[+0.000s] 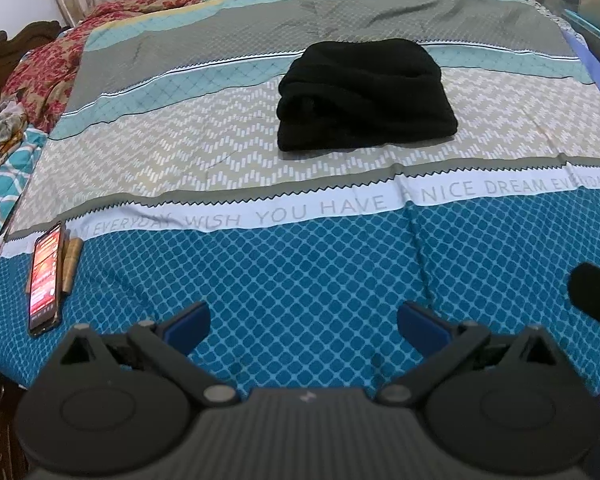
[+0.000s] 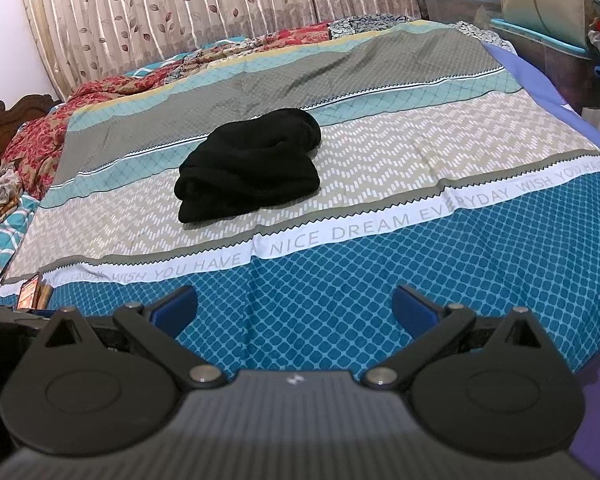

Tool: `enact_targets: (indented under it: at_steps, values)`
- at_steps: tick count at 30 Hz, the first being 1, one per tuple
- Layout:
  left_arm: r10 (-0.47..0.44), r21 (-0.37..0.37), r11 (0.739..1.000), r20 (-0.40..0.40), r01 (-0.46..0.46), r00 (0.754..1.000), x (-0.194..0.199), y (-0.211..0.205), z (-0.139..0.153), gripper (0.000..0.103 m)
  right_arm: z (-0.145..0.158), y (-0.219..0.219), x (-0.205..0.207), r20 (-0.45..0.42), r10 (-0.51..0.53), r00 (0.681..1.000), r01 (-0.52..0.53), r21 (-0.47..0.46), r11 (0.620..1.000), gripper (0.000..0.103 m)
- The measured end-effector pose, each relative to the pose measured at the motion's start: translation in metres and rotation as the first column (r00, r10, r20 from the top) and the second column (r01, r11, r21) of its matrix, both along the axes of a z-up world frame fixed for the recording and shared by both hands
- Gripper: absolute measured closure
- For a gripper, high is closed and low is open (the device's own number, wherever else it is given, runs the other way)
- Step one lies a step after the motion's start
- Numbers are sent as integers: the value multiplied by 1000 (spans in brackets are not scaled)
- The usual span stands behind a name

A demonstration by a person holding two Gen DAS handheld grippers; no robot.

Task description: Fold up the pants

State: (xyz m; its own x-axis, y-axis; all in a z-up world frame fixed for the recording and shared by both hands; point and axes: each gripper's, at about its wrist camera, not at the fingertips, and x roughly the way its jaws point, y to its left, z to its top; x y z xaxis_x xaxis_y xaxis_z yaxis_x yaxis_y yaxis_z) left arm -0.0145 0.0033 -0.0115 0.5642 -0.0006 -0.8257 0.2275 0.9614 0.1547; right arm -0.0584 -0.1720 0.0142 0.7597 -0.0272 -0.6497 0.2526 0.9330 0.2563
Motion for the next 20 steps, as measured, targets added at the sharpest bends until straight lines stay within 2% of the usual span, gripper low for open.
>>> enact_targets:
  at_steps: [20]
  values:
    - [2,-2,1000,13,-2,1000,-1,0,0,0,-1,0,0,-3,0,1000,0,4,1000,0]
